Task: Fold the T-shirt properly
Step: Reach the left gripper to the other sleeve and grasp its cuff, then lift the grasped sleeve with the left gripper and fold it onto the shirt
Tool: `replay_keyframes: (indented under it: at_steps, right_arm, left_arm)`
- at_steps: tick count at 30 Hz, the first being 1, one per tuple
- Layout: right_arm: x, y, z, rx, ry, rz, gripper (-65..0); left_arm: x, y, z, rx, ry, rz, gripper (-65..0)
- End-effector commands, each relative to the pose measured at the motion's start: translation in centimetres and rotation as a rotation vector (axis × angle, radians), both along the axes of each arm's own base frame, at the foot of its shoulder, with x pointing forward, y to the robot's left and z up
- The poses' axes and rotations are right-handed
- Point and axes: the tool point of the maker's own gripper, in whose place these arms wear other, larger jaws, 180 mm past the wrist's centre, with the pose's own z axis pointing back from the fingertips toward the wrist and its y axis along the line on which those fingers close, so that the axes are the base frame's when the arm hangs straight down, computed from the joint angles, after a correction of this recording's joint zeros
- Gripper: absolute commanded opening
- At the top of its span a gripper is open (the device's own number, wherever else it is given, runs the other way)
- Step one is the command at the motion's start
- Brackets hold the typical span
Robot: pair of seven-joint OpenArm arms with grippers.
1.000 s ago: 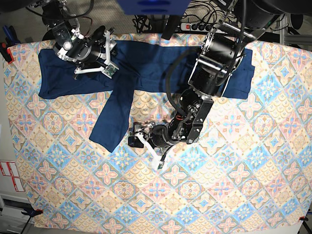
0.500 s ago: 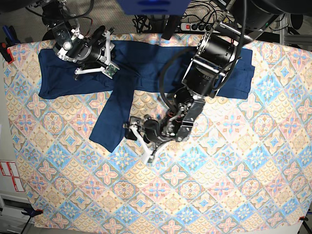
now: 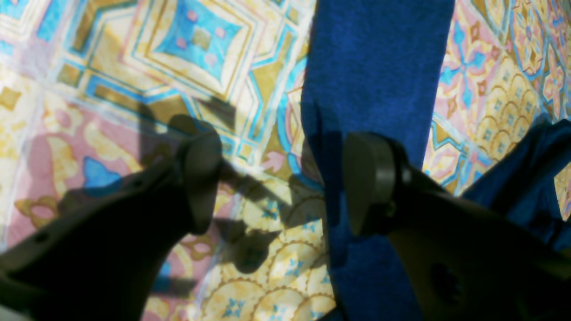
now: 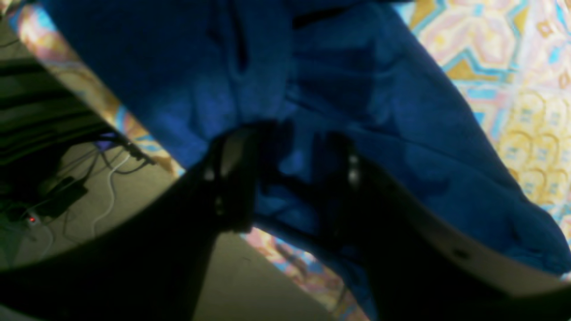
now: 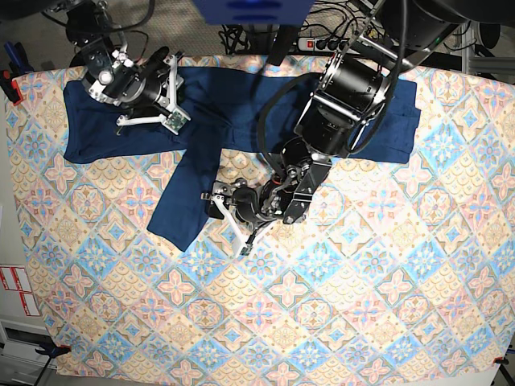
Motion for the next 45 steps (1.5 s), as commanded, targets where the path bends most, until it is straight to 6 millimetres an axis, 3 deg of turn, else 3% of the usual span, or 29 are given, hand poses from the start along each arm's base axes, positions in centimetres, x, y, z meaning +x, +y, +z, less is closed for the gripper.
replay_keyframes:
  at_steps: [1,8,14,18,21,26,32,37,39,45]
  right_arm:
    - [0.5,0.2,0.7,0.012,-0.028,0.008,-41.8]
    - [0.6,0.2,0.9,0.014,-0.032,0.009,-41.8]
    - [0.6,0.1,0.9,0.011,-0.032,0.011,-41.8]
    - [0.6,0.1,0.9,0.011,-0.032,0.011,-41.8]
    - [0.6,0.1,0.9,0.011,-0.032,0.011,-41.8]
    - [0.5,0.1,0.8,0.011,-0.031,0.011,-41.8]
    - [0.6,0.1,0.9,0.012,-0.032,0.011,-41.8]
    - [0.5,0.1,0.9,0.011,-0.032,0.012,-41.8]
    - [0.6,0.2,1.0,0.012,-0.035,0.013,-41.8]
    - [0.6,0.2,1.0,0.014,-0.037,0.014,-41.8]
  left_arm:
    - [0.5,-0.3,0.7,0.005,-0.009,-0.011,-23.4]
    - [-2.1,-2.8,0.2,0.033,-0.012,-0.145,-23.5]
    - [-2.3,-3.6,0.8,-0.023,0.009,-0.128,-23.6]
    - [-2.3,-4.6,2.2,-0.055,-0.036,-0.143,-24.6]
    - [-2.3,-4.7,2.3,-0.058,-0.038,-0.144,-35.8]
    - [-2.4,-4.8,2.3,-0.061,-0.037,-0.143,-64.8]
    - [-2.2,-4.9,2.6,-0.071,-0.040,-0.136,-65.0]
    - [-2.1,-5.3,6.1,-0.142,-0.139,-0.137,-65.0]
    - [-1.9,-4.4,7.4,-0.154,-0.187,-0.125,-65.0]
    - [-2.4,-0.6,8.4,-0.126,-0.235,-0.026,-65.0]
